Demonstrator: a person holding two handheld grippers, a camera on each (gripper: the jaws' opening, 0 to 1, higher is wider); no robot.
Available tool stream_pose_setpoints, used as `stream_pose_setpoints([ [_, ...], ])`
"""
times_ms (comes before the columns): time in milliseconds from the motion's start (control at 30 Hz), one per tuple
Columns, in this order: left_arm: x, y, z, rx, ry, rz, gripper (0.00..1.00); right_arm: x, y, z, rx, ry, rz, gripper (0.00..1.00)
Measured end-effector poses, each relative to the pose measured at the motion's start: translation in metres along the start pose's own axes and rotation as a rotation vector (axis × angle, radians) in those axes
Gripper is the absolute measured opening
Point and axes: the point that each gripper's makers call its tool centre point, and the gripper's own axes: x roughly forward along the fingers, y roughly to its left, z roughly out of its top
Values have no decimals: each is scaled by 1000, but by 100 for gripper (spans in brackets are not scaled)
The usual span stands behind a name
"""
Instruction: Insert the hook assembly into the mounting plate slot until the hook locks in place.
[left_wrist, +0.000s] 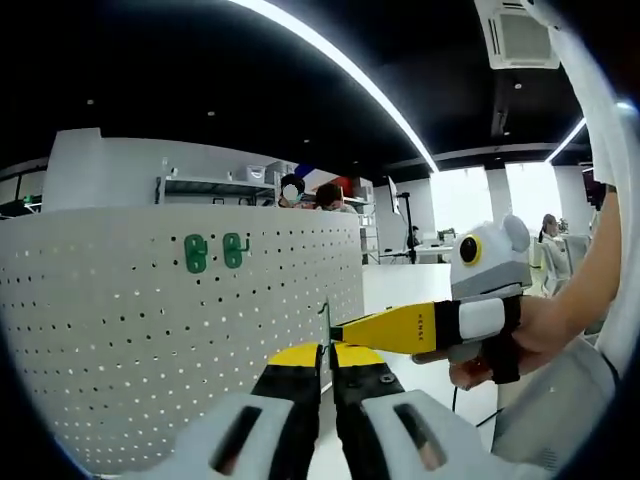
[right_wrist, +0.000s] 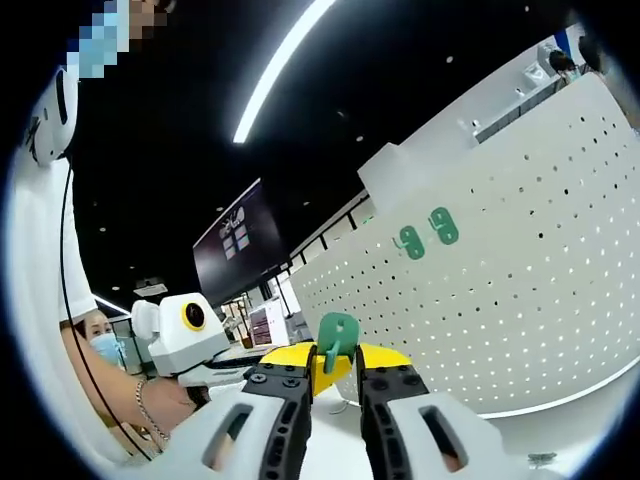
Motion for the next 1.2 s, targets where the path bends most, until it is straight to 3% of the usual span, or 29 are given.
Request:
stream_pose_setpoints([
  [333,-1,0,-4,-4,14,14,3,2,0,-3,-25,20,-15,5],
  [1200,1,0,-3,-30,8,18,3,3,-2,-1,74,1,-50,1],
])
